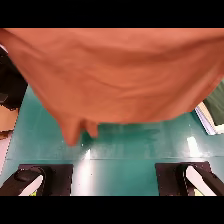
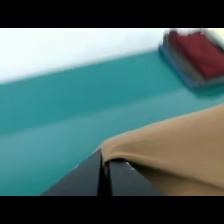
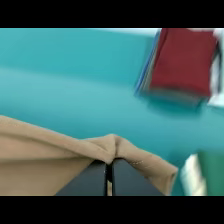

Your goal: Fold the shirts.

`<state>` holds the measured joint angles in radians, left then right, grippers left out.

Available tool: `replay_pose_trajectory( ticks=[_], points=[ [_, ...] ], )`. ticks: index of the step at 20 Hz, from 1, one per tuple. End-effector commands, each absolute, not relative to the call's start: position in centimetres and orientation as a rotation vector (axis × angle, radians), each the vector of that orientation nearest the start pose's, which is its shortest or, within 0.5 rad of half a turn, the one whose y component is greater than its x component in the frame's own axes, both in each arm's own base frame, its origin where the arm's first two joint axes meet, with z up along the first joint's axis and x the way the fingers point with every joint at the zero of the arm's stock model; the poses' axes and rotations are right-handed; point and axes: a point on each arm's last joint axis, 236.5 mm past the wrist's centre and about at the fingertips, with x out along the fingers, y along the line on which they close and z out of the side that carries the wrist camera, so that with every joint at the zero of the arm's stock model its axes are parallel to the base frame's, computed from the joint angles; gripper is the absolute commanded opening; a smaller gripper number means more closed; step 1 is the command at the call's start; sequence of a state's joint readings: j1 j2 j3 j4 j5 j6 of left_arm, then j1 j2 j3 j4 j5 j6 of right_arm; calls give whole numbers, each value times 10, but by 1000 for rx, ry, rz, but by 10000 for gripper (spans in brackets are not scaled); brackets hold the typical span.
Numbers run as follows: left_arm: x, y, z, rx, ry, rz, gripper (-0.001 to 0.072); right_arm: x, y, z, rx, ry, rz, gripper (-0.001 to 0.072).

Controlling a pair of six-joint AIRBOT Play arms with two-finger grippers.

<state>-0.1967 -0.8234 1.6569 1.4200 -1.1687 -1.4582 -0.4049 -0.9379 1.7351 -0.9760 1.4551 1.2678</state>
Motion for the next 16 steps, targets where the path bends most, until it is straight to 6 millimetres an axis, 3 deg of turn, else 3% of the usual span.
replay_pose_trajectory(
  ticks=[1,3,5,7,9,10,11,12,14,16],
  points=[
    [351,-114,264,63,690,-386,27,362,9,270,174,842,306,16],
    [373,-119,176,90,887,-401,27,385,9,194,144,1095,275,17],
    [393,-119,103,119,1020,-393,27,402,12,125,83,1303,244,17],
    [419,-115,56,138,1074,-362,28,422,23,75,63,1395,251,17],
    [446,-112,38,144,1038,-320,28,448,33,46,85,1377,247,19],
    [458,-109,40,126,1007,-297,57,458,34,42,95,1353,247,67],
    [467,-103,48,91,980,-267,322,467,32,43,107,1320,228,344],
    [472,-92,60,58,968,-236,470,471,27,47,119,1294,215,469],
    [465,-64,76,9,1020,-186,467,465,24,63,167,1276,243,448],
    [439,-47,71,-104,1126,-182,467,445,24,77,245,1275,305,442]
  ],
)
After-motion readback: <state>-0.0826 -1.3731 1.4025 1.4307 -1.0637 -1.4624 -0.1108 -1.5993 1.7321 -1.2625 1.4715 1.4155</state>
